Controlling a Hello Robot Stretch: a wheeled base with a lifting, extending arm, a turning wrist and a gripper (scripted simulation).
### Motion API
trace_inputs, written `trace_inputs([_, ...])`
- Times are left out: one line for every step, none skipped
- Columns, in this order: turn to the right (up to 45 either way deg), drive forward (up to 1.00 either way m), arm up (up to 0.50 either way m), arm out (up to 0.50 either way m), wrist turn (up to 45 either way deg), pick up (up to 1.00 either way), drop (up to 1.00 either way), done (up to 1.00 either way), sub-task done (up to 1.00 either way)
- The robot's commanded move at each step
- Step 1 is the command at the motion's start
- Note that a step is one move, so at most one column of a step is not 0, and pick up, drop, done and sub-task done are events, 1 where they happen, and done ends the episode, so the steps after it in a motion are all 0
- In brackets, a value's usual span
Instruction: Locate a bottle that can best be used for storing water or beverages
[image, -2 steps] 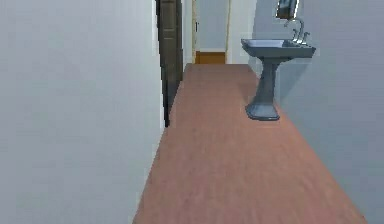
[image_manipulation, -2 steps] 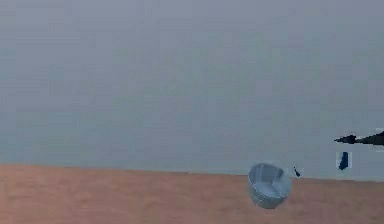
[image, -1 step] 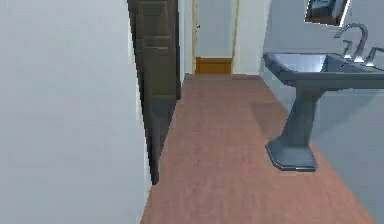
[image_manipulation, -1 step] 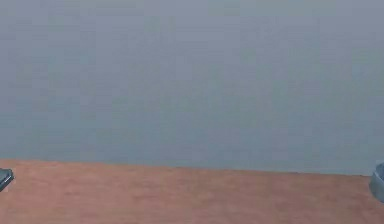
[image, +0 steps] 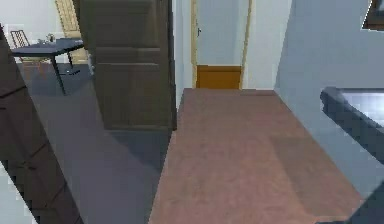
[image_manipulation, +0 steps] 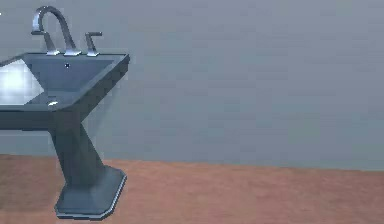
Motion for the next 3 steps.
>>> trace_inputs([0.0, 0.55, 0.0, 0.0, 0.0, 0.0, 0.0, 0.0, 0.0])
trace_inputs([-36.0, 0.0, 0.0, 0.0, 0.0, 0.0, 0.0, 0.0, 0.0])
trace_inputs([0.0, 0.25, 0.0, 0.0, 0.0, 0.0, 0.0, 0.0, 0.0])
